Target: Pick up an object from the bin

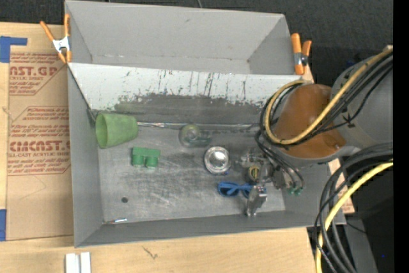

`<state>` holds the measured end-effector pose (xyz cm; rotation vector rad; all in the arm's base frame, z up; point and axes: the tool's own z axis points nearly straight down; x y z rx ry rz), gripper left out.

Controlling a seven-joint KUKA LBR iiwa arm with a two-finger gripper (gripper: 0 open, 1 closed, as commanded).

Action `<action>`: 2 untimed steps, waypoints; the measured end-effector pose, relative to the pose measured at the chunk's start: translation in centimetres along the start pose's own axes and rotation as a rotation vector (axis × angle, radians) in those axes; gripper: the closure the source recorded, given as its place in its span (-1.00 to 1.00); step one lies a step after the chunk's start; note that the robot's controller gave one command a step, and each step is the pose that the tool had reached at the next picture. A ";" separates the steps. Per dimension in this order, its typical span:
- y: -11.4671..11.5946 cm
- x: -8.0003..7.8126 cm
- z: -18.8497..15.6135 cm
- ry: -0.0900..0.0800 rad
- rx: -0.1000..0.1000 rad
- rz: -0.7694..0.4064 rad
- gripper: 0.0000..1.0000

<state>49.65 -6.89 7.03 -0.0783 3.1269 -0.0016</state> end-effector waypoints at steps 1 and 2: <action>0.0 0.0 -0.2 0.003 0.000 -0.003 1.00; 0.7 1.3 -14.3 0.007 0.001 -0.006 1.00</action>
Offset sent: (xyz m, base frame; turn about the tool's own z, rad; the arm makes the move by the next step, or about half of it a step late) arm 0.0000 0.0000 0.0000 0.0000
